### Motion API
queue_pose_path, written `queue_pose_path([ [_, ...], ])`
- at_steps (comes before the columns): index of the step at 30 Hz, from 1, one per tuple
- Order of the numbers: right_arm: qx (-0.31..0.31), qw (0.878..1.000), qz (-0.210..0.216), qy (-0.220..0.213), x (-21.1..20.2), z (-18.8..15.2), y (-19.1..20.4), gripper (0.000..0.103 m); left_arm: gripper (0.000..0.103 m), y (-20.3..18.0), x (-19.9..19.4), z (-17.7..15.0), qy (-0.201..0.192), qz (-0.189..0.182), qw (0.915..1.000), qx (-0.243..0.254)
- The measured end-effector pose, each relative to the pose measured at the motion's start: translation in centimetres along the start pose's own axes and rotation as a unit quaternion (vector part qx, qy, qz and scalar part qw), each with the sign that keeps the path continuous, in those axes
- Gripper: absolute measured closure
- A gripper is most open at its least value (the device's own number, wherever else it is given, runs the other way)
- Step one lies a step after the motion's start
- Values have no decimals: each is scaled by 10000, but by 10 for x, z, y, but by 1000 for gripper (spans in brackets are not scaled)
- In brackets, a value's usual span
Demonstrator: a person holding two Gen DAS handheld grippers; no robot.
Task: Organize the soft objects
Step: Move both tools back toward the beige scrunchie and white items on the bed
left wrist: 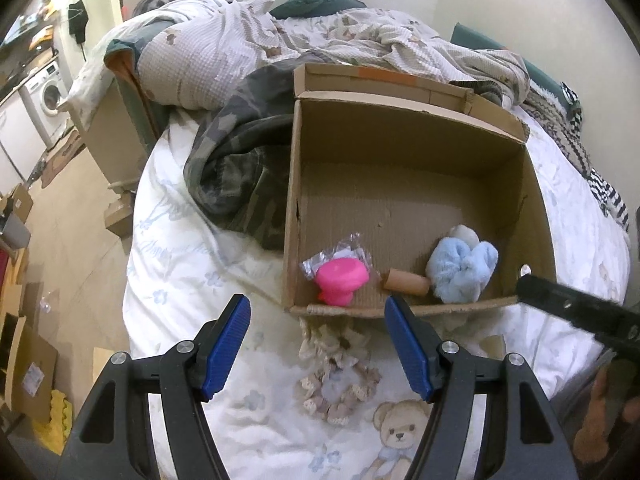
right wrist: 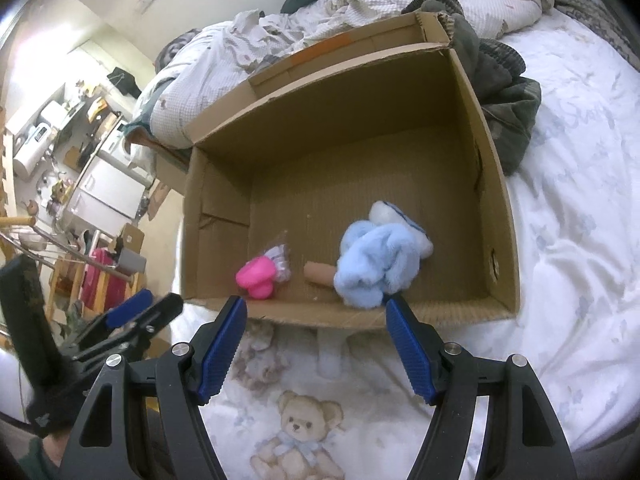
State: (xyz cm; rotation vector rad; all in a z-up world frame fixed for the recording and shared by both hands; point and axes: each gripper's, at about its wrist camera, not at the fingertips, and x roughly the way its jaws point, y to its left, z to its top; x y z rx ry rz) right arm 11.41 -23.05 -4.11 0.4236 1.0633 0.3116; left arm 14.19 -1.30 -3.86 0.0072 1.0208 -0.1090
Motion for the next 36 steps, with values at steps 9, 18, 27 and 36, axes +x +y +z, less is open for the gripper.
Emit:
queue_pose_path([
  [9, 3, 9998, -154, 123, -17, -13, -17, 27, 36, 9, -14, -17, 34, 74, 10000, 31],
  [18, 607, 9939, -720, 576, -18, -23, -63, 27, 36, 10, -11, -33, 300, 40, 9991, -293],
  [27, 1101, 9780, -1176, 1324, 19, -31, -94, 27, 36, 24, -3, -34, 483, 129, 9970, -590],
  [36, 566, 9678, -1439, 1986, 75, -31, -81, 53, 36, 51, 5, -37, 742, 240, 9904, -1138],
])
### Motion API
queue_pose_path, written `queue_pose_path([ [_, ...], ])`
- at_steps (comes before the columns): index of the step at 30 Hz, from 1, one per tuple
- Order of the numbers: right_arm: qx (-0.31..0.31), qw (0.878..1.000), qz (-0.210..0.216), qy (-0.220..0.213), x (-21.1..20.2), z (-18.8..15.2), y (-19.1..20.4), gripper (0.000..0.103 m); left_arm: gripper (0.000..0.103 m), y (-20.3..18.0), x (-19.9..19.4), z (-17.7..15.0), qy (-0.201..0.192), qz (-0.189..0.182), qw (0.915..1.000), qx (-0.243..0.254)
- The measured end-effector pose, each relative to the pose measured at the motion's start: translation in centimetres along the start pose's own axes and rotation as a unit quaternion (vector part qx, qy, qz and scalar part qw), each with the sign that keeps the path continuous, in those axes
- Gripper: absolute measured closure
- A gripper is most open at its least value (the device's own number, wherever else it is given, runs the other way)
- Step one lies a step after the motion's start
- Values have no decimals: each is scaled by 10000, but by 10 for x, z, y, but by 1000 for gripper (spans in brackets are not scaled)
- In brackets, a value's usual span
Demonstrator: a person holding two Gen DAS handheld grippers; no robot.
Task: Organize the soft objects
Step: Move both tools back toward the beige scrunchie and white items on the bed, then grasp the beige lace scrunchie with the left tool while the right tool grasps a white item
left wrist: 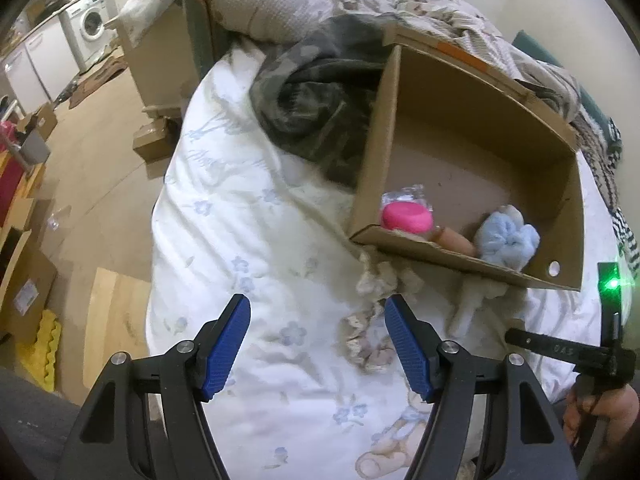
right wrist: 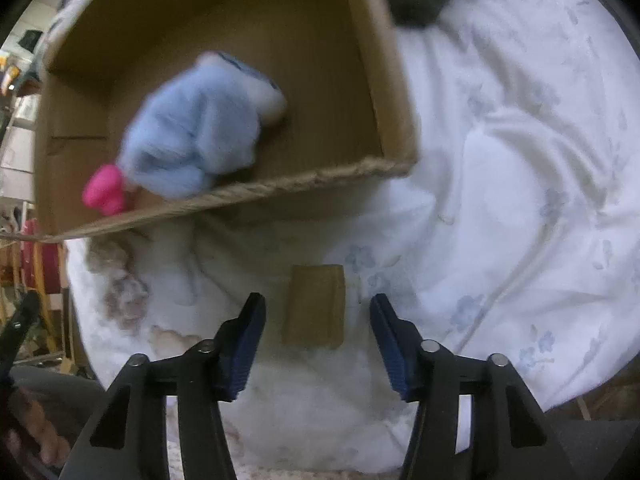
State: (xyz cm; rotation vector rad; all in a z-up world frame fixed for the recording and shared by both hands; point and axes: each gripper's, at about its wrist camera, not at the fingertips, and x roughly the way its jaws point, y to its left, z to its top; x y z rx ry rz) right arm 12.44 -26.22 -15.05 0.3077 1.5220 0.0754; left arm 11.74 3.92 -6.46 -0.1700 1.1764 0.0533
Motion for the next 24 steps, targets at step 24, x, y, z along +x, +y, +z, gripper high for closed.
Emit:
queue_pose_path([
  [24, 193, 9897, 953, -1053, -92, -19, -49, 91, 36, -70, 95, -24, 1351, -227, 9833, 1202],
])
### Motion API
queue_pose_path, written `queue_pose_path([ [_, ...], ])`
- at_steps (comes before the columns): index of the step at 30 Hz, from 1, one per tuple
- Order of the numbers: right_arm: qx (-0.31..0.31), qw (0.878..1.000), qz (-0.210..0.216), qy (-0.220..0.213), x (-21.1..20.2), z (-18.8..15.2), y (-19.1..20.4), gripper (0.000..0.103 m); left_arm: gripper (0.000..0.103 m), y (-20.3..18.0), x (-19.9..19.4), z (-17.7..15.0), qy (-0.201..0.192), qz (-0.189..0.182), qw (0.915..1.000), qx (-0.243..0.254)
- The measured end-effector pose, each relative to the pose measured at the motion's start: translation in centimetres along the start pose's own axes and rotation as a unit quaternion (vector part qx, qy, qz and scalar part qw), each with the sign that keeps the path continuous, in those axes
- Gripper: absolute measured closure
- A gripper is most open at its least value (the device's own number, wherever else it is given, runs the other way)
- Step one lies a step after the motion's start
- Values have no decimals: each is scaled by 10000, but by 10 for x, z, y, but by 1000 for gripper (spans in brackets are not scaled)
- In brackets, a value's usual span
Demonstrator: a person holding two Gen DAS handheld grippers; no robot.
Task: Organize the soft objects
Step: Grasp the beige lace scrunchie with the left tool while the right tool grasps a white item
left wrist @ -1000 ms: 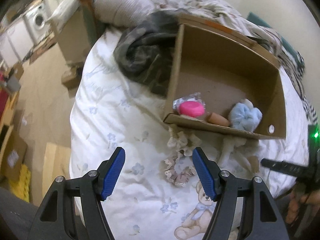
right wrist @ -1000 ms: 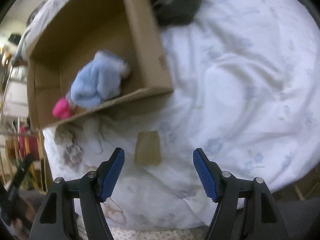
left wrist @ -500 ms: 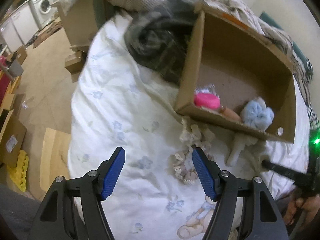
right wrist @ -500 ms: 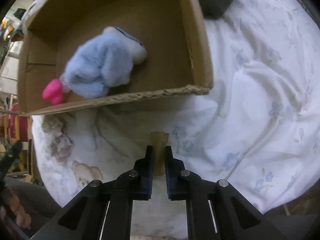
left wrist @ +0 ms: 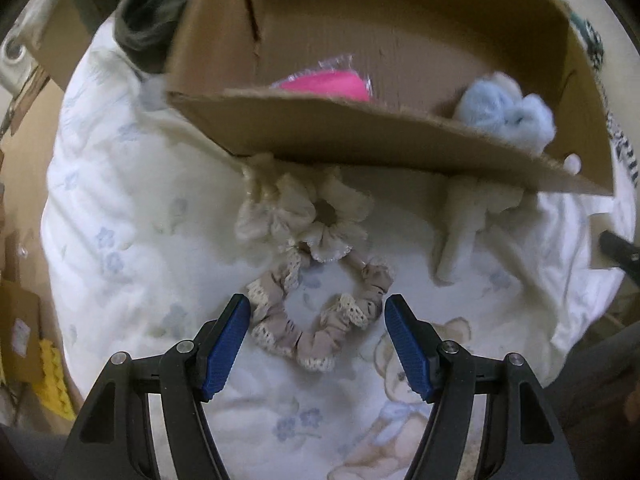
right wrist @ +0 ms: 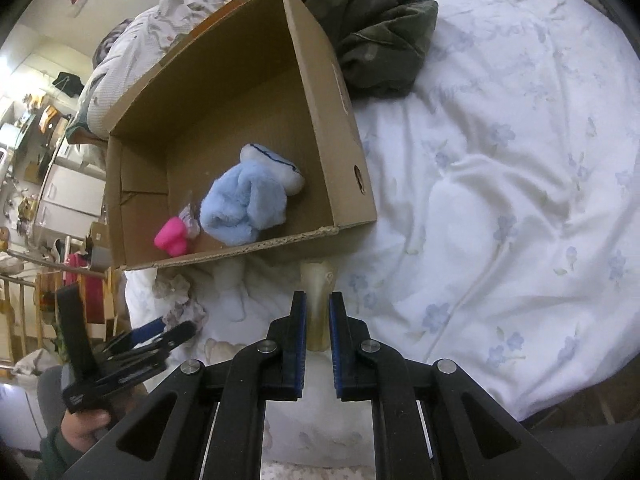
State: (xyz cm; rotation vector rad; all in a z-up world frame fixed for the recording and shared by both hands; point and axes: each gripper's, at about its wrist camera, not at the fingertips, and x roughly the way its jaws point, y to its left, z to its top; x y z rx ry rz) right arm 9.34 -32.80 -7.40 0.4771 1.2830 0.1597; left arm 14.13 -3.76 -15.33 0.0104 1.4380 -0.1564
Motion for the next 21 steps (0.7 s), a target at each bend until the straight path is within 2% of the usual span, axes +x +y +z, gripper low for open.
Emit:
queue_pose_path([
  [2, -34, 10000, 4, -12, 0, 0, 7, 91, 39, -2, 2, 1, -30, 9, 10000, 15],
  [3, -65, 10000, -8, -19, 6, -4, 13, 91, 46, -3, 2, 1, -53, 17, 10000, 41],
  [4, -92, 10000, -14, -10, 15, -6, 17, 91, 71, -6, 2, 1, -19, -44, 9999, 112],
  [5, -116, 9999, -11, 6, 16, -7, 19, 91, 82, -8, 2, 0, 52, -151, 9997, 166],
  [7, -183, 9998, -18, 10, 18, -9, 24, 91, 86, -7, 0, -2, 49, -269, 9996, 113],
  [13, -393, 9989, 272, 40, 17, -11, 40, 91, 87, -4, -23, -18, 70, -812, 9966, -98],
  [17, -584, 9972, 456, 103, 18, -16, 53, 91, 87, -8, -45, -34, -94, -815, 9966, 81],
  [21, -722, 9955, 598, 112, 19, -18, 65, 91, 87, -15, -71, -40, -559, -722, 9958, 44],
])
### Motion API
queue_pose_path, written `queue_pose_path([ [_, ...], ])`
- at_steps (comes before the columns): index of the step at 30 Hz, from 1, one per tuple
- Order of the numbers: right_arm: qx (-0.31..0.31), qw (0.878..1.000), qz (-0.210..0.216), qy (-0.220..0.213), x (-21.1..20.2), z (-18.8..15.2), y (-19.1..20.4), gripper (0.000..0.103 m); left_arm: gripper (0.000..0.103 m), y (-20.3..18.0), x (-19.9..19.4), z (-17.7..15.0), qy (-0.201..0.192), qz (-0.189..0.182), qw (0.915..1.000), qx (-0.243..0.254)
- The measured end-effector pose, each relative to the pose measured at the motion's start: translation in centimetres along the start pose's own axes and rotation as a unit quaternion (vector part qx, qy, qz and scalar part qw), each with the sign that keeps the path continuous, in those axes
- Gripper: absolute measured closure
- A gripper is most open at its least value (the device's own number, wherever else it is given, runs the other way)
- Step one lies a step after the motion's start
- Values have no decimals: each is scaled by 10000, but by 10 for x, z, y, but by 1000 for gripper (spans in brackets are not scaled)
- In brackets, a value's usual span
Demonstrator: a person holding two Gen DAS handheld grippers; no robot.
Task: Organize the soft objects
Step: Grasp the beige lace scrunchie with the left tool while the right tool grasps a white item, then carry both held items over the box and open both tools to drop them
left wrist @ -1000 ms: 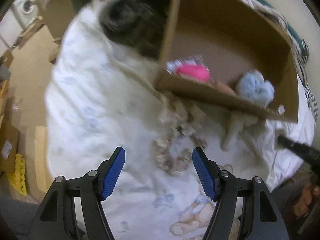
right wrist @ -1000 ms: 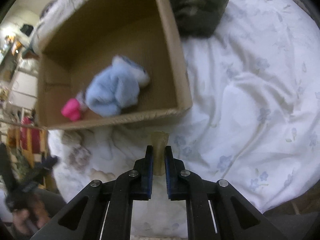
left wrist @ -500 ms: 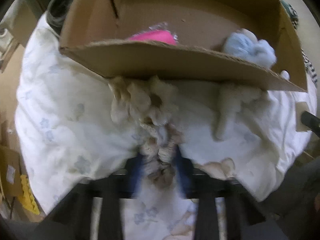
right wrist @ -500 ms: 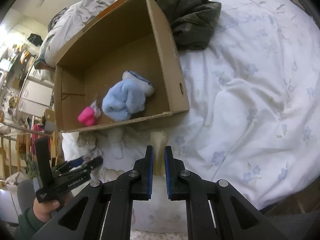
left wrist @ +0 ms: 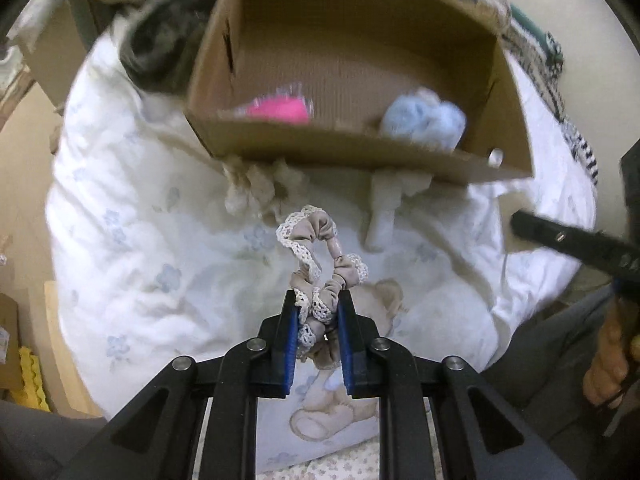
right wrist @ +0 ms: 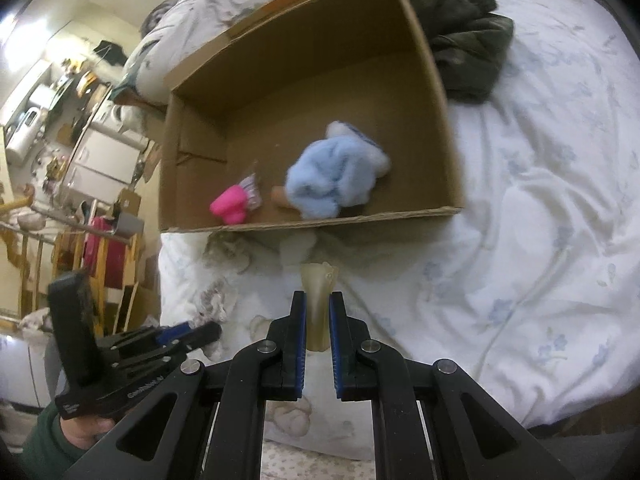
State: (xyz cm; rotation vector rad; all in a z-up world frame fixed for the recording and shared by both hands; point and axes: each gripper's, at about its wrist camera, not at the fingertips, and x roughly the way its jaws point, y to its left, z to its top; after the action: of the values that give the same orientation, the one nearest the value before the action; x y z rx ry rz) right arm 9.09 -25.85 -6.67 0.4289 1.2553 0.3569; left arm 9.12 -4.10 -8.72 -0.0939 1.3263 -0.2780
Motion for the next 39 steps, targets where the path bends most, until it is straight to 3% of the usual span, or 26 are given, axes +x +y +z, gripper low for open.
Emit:
queue_pose_path([
  [7, -323, 9986, 345, -241, -10, 1, 23, 91, 87, 1, -46, 14, -972, 122, 9951, 124],
  [15, -364, 9922, 763, -918, -29, 15, 40, 91, 87, 2, -68, 46, -1478, 352, 9884, 70],
  [20, -392, 9867, 808, -1354, -35, 26, 47, 91, 87, -2, -77, 71, -1764, 476, 9828, 250],
  [29, -285, 9873, 583, -1448, -18, 43, 44, 91, 87, 3, -62, 103, -1977, 630, 9772, 447],
  [33, -156, 9883, 492, -1433, -11, 48, 38, 91, 87, 9, -41, 105, -1948, 760, 9770, 412],
  [39, -70, 9903, 400, -1331, -1, 53, 33, 91, 87, 13, -27, 108, -1850, 599, 9807, 196],
])
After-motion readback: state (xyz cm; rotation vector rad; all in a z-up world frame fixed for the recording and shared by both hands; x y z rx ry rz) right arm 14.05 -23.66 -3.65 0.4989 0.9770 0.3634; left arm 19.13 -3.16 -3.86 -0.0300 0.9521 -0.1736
